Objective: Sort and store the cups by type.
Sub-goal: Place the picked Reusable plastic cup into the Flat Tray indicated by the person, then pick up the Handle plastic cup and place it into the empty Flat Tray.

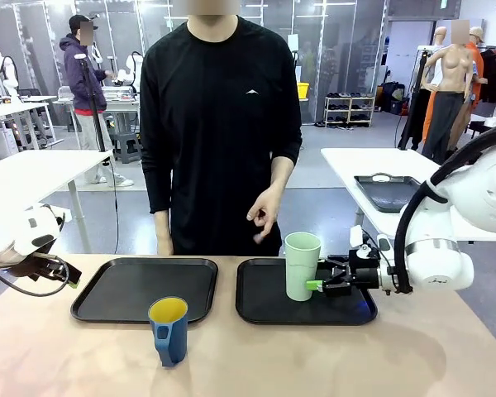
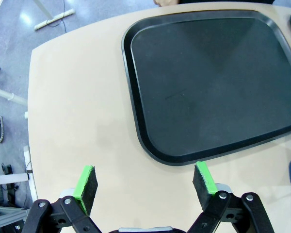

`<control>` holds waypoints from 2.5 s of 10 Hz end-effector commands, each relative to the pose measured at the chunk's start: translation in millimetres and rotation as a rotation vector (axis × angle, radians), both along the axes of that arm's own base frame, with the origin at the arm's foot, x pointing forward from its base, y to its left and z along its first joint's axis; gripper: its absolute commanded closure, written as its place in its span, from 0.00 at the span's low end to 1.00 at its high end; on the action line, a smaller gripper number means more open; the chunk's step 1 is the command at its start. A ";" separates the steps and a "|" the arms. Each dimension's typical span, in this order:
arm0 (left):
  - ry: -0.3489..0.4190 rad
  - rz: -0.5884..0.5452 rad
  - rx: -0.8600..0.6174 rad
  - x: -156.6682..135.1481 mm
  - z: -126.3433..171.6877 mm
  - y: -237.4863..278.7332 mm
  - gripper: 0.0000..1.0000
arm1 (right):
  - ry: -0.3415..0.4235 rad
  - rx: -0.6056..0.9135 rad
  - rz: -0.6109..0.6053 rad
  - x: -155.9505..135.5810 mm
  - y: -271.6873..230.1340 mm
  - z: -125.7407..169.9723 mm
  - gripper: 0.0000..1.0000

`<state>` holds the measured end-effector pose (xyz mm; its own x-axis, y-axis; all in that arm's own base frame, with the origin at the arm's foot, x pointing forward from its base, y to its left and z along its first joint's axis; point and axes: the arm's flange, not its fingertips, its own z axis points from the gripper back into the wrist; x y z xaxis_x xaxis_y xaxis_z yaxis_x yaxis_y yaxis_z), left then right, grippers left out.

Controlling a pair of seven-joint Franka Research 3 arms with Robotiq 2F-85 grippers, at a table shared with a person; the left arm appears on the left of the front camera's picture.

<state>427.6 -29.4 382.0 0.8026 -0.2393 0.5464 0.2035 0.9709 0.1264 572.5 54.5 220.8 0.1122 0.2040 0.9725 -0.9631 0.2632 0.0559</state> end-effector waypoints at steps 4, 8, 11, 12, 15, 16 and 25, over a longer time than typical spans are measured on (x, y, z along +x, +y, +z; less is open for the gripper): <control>-0.001 0.001 -0.001 0.1 0.2 0.7 0.00 | 0.026 -0.035 -0.051 -18.1 -33.0 15.0 0.00; -0.001 0.001 -0.001 0.1 0.2 0.7 0.00 | 0.006 -0.020 -0.043 -13.5 -33.9 8.8 0.00; -0.001 0.001 -0.001 0.1 0.2 0.7 0.00 | 0.006 -0.020 -0.043 -13.5 -33.9 8.8 0.00; -0.001 0.001 -0.001 0.1 0.2 0.7 0.00 | 0.006 -0.020 -0.043 -13.5 -33.9 8.8 0.00; -0.001 0.001 -0.001 0.1 0.2 0.7 0.00 | 0.006 -0.020 -0.043 -13.5 -33.9 8.8 0.00; -0.001 0.001 -0.001 0.1 0.2 0.7 0.00 | 0.006 -0.020 -0.043 -13.5 -33.9 8.8 0.00; -0.001 0.001 -0.001 0.1 0.2 0.7 0.00 | -0.026 -0.176 -0.090 -35.2 -36.9 26.6 0.00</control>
